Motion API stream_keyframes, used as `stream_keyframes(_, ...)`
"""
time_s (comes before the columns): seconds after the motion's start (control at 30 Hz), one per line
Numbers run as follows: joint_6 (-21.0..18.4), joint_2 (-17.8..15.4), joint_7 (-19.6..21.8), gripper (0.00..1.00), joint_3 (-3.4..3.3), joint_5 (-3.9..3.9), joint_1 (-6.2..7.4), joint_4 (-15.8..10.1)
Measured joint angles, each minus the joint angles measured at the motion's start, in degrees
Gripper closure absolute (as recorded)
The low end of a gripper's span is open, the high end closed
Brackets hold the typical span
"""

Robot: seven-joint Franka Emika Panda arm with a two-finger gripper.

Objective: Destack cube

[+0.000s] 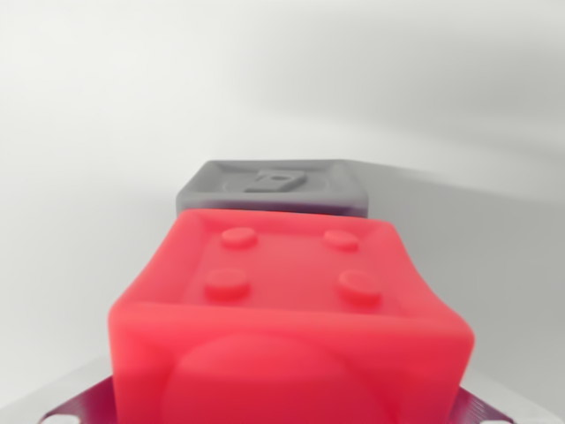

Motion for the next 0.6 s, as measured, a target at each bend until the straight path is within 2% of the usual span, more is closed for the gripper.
stream_keyframes(0.27,-2.0,-2.4,1.0,1.0,-0.69,-1.45,0.37,-0.3)
stream_keyframes(0.6,-5.8,-6.7,2.8,1.0,-1.3,-3.98,0.48,-0.5)
